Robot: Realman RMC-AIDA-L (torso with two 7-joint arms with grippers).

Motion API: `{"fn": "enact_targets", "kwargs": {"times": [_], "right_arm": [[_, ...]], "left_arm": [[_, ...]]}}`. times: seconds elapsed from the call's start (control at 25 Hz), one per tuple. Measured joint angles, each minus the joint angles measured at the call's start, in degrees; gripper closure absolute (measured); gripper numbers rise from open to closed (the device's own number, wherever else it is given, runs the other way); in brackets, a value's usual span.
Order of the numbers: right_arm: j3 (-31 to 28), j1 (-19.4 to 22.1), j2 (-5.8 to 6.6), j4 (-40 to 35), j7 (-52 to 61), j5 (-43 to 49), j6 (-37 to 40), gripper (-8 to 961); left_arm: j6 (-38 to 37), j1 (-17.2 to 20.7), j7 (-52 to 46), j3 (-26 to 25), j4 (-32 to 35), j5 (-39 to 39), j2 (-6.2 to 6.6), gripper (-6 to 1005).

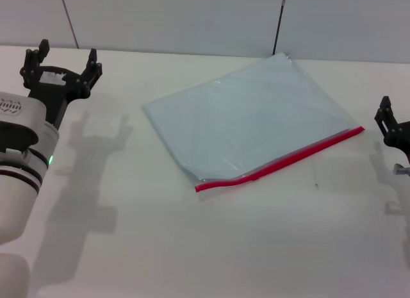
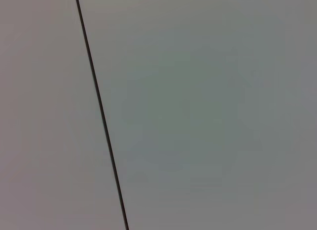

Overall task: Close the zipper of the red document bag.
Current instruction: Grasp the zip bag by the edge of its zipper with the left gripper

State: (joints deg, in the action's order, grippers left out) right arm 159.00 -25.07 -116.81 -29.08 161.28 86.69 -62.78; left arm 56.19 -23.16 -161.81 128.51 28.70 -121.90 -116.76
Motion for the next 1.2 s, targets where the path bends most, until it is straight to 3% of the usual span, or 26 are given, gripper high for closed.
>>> {"fn": "enact_targets", "kwargs": {"times": [0.88,1.0,1.2], "right_arm": [[-0.14,0.04,0.0,0.2,0.0,-0.59,0.2,168],[-0.16,0.1,0.01,0.34,0.0,-1.17,0.75,167],[-0.28,0.06,0.07,0.39,0.0,-1.21,0.9,167]], "left_arm": [[-2.65,-1.3,-0.23,0.15,2.12,1.35,0.3,111],[-8.31,-1.5,0.58,0.26,6.96,0.83,1.35,112],[-26.61,-1.23,5.5,-0.26,19.4,0.01,6.02,113]]}}
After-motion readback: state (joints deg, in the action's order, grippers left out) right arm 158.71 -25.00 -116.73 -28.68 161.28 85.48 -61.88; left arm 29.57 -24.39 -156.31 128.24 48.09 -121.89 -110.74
